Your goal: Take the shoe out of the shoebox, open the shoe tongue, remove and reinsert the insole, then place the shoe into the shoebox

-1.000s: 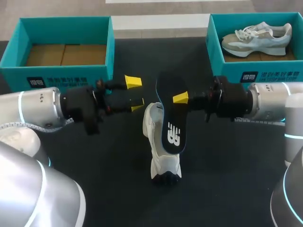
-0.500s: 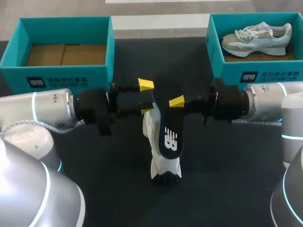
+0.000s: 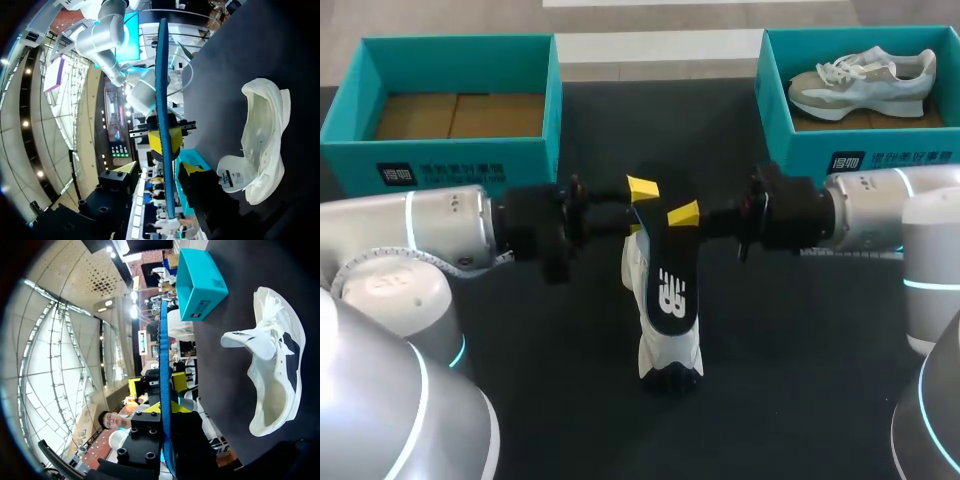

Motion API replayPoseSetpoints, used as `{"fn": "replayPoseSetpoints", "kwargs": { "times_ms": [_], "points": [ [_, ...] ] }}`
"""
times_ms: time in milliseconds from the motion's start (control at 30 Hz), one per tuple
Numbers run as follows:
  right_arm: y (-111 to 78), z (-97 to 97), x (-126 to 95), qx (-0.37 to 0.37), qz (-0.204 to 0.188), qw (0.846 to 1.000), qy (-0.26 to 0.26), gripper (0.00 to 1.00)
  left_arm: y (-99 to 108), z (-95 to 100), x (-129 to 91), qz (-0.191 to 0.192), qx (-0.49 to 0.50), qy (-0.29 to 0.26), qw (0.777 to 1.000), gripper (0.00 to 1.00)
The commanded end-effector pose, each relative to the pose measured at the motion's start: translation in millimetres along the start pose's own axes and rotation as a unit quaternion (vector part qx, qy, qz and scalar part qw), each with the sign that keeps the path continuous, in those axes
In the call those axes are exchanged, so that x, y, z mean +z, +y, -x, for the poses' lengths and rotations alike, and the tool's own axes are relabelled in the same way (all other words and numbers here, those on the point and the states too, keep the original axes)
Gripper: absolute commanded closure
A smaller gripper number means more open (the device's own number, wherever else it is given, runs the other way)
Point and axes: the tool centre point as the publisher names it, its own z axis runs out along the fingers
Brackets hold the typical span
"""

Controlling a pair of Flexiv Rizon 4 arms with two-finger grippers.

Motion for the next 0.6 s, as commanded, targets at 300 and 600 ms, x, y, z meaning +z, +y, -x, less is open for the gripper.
{"fn": "replayPoseSetpoints", "kwargs": {
  "times_ms": [300,600],
  "points": [
    [3.3,3.9,8.9,0.000,-0.005,1.000,-0.003,1.00,-0.3,-6.0,13.5,0.011,-0.012,0.002,1.000,0.59],
    [3.0,3.8,9.8,-0.001,-0.004,1.000,-0.002,1.00,2.2,-11.6,14.5,0.021,-0.019,0.005,1.000,0.72]
  ]
}}
